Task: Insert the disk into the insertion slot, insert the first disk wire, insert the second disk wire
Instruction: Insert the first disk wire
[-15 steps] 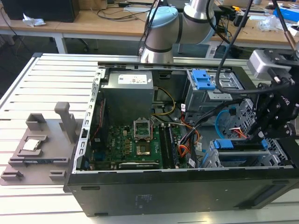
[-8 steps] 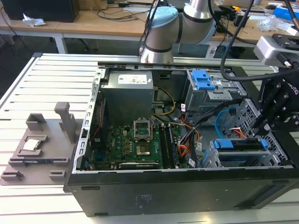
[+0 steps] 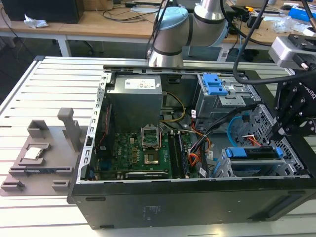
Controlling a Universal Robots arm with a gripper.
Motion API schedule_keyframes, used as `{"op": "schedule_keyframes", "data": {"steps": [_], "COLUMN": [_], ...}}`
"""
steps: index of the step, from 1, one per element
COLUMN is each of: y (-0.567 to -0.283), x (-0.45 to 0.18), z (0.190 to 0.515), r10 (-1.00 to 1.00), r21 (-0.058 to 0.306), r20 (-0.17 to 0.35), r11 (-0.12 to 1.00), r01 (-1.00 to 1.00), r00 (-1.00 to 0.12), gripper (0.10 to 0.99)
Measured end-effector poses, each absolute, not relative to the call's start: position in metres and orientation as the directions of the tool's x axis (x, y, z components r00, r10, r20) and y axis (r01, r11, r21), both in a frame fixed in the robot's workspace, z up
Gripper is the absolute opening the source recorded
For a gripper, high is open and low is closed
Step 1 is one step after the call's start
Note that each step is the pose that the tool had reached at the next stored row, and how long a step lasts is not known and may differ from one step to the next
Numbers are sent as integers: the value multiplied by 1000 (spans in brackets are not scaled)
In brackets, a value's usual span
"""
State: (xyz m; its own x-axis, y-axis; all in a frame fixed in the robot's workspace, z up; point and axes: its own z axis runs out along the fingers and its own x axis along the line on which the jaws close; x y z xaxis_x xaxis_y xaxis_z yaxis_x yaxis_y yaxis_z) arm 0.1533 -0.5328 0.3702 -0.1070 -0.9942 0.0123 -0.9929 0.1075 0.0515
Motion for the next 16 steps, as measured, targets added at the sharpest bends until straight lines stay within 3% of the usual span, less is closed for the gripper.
{"op": "schedule_keyframes", "data": {"steps": [16], "y": [-533], "x": [127], "z": [385], "r10": [-994], "r21": [50], "r20": [10], "r11": [107], "r01": [-993], "r00": [-107], "gripper": [106]}}
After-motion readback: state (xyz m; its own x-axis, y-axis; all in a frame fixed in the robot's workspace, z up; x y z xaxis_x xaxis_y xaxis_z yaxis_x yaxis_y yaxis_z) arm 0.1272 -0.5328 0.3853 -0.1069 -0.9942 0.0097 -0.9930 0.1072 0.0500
